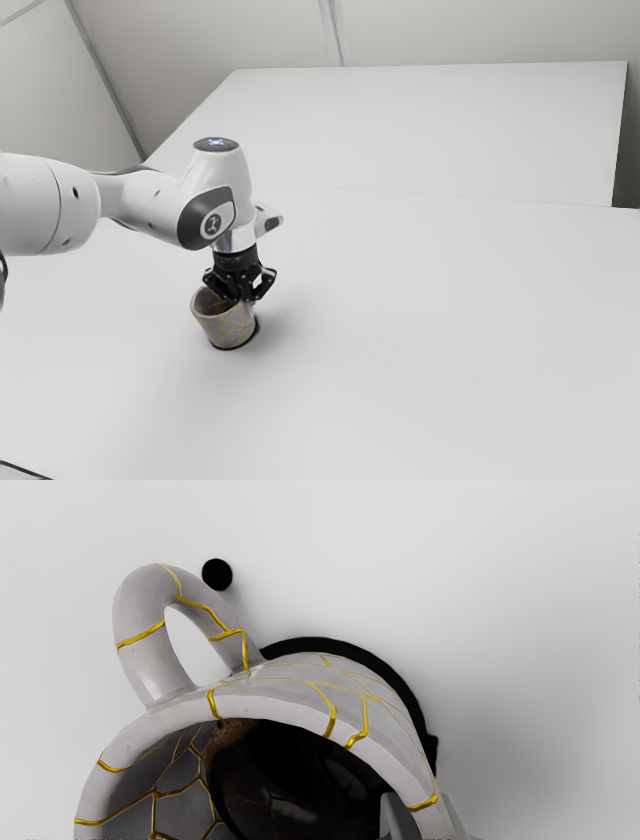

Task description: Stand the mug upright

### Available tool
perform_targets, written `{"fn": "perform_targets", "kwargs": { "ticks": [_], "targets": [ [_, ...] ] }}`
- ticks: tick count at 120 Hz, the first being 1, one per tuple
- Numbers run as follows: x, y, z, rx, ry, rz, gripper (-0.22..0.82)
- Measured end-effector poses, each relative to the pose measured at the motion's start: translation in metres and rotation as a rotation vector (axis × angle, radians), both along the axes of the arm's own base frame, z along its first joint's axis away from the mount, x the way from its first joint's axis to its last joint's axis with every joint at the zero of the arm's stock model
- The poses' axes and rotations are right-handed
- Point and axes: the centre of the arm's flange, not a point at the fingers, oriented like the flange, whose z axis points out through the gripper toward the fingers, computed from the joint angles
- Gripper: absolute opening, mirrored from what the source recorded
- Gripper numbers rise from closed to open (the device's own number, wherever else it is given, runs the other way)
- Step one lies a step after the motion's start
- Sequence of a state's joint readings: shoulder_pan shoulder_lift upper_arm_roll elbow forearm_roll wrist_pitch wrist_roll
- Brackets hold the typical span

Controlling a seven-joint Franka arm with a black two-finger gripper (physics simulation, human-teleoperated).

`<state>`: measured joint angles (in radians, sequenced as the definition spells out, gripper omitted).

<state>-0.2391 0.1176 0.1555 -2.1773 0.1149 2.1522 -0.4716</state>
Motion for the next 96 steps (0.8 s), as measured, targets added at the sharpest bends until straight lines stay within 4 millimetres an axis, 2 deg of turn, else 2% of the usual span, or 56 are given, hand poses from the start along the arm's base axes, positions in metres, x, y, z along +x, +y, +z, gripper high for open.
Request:
{"fn": "perform_targets", "kwargs": {
  "ticks": [17,25,39,51,64,76,96],
  "targets": [
    [0.004,0.0,0.006,-0.007,-0.013,0.018,0.17],
    [0.005,0.0,0.009,-0.009,-0.019,0.023,0.29],
    [0.008,0.004,0.024,-0.018,-0.045,0.035,0.42],
    [0.01,0.005,0.048,-0.045,-0.085,0.04,0.49],
    [0.02,0.007,0.098,-0.068,-0.155,0.026,0.54],
    [0.038,0.01,0.16,-0.074,-0.224,-0.014,0.56],
    [0.046,0.017,0.257,-0.068,-0.303,-0.112,0.59]
  ]
}}
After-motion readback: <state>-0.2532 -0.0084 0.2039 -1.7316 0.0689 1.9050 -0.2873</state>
